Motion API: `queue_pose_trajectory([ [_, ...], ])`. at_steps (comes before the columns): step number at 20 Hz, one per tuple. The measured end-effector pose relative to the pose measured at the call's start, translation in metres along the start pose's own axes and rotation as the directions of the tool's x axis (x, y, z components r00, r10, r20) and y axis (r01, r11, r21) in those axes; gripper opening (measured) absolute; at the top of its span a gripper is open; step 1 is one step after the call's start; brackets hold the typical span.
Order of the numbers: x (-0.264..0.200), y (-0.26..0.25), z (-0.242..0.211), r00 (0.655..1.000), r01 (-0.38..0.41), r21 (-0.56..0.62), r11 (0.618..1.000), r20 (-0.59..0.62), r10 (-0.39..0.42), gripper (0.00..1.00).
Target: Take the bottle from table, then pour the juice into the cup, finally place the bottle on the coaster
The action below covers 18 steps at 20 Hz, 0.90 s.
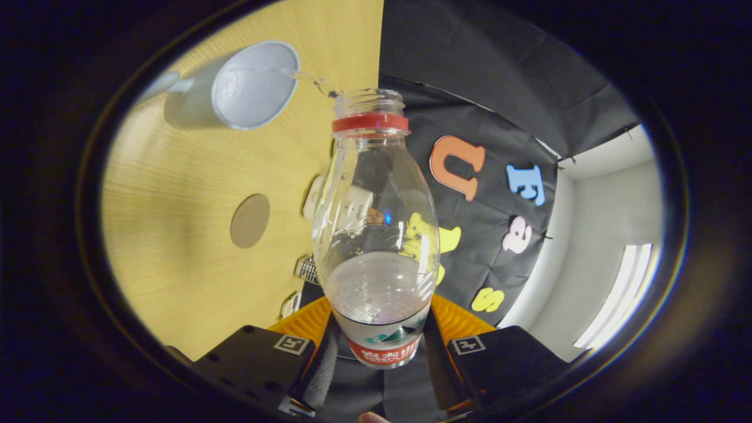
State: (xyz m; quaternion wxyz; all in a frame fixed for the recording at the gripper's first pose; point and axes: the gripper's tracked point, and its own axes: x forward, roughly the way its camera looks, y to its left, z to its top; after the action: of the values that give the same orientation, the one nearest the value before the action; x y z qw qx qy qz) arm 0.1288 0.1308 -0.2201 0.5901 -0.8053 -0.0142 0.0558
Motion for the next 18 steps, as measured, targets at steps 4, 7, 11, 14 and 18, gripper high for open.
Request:
queue_pose_trajectory([
  [4,-0.0011,-0.0037,-0.0003,1.0,0.019,-0.03,0.999,0.002,-0.019,0.73],
  [7,0.0022,-0.0039,-0.0011,1.0,0.021,-0.042,0.999,0.003,-0.02,0.73],
  [11,0.003,-0.0051,-0.0007,1.0,0.024,-0.057,0.998,0.005,-0.024,0.73],
  [14,0.0058,-0.0062,-0.0014,1.0,0.025,-0.068,0.997,0.004,-0.024,0.73],
  [18,0.0067,-0.0088,-0.0023,0.999,0.033,-0.083,0.996,0.005,-0.033,0.73],
])
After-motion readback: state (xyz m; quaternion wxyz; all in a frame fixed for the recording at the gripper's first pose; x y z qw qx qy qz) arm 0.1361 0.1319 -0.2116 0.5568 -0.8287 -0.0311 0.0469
